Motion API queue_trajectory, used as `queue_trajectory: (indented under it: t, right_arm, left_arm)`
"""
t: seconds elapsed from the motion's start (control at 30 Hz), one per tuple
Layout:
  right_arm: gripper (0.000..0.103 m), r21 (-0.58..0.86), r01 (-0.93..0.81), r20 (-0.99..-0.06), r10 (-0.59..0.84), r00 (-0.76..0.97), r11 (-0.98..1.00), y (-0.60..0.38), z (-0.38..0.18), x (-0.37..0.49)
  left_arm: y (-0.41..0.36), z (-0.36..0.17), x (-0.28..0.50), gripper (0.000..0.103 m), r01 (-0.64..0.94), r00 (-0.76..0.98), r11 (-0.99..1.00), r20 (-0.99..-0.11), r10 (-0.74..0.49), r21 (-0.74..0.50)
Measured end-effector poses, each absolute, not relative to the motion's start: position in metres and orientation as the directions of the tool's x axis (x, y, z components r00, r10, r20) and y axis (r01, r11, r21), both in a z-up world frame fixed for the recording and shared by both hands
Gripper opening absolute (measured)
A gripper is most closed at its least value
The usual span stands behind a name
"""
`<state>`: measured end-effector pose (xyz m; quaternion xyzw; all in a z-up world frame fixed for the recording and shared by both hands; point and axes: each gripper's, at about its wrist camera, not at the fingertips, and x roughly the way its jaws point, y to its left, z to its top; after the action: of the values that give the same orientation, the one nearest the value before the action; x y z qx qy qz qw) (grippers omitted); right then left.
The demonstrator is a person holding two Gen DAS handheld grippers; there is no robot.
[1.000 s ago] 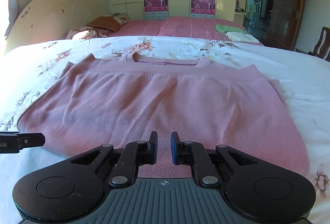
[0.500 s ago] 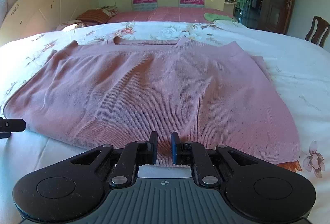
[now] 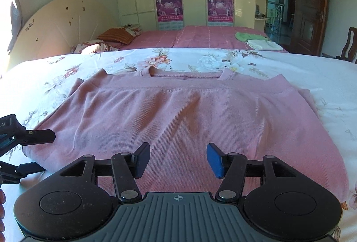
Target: Fold small clothes
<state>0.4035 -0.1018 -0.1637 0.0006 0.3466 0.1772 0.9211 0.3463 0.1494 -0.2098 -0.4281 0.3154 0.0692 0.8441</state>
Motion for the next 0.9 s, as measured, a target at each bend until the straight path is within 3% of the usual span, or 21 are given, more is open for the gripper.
queue_trajectory:
  t: [0.07, 0.13, 0.17, 0.2, 0.4, 0.53, 0.63, 0.9]
  right_arm:
    - [0.056, 0.123, -0.335, -0.637, 0.333, 0.695, 0.934, -0.097, -0.166, 0.41]
    - [0.051, 0.113, -0.345, -0.633, 0.335, 0.698, 0.932, -0.092, -0.167, 0.415]
    - [0.039, 0.1, -0.347, -0.632, 0.329, 0.702, 0.932, -0.09, -0.168, 0.419]
    - [0.035, 0.09, -0.344, -0.627, 0.322, 0.709, 0.934, -0.088, -0.169, 0.422]
    - [0.034, 0.087, -0.367, -0.627, 0.337, 0.702, 0.926, -0.081, -0.175, 0.44]
    - [0.035, 0.058, -0.398, -0.676, 0.33, 0.659, 0.915, -0.071, -0.197, 0.438]
    - [0.034, -0.007, -0.406, -0.653, 0.303, 0.694, 0.914, -0.064, -0.204, 0.431]
    - [0.034, -0.017, -0.407, -0.637, 0.304, 0.708, 0.913, -0.064, -0.208, 0.43]
  left_arm:
    - [0.15, -0.213, 0.353, 0.086, -0.382, 0.809, 0.608, -0.569, -0.144, -0.696]
    - [0.15, -0.216, 0.36, 0.079, -0.382, 0.825, 0.592, -0.551, -0.127, -0.709]
    - [0.152, -0.219, 0.362, 0.069, -0.385, 0.832, 0.583, -0.543, -0.117, -0.715]
    - [0.154, -0.222, 0.364, 0.058, -0.389, 0.836, 0.571, -0.537, -0.11, -0.723]
    - [0.168, -0.235, 0.369, 0.021, -0.421, 0.841, 0.517, -0.534, -0.085, -0.745]
    - [0.172, -0.236, 0.367, 0.018, -0.419, 0.842, 0.509, -0.532, -0.094, -0.752]
    - [0.171, -0.232, 0.367, 0.015, -0.422, 0.839, 0.52, -0.537, -0.086, -0.743]
    - [0.156, -0.198, 0.373, 0.012, -0.338, 0.873, 0.641, -0.484, -0.06, -0.689]
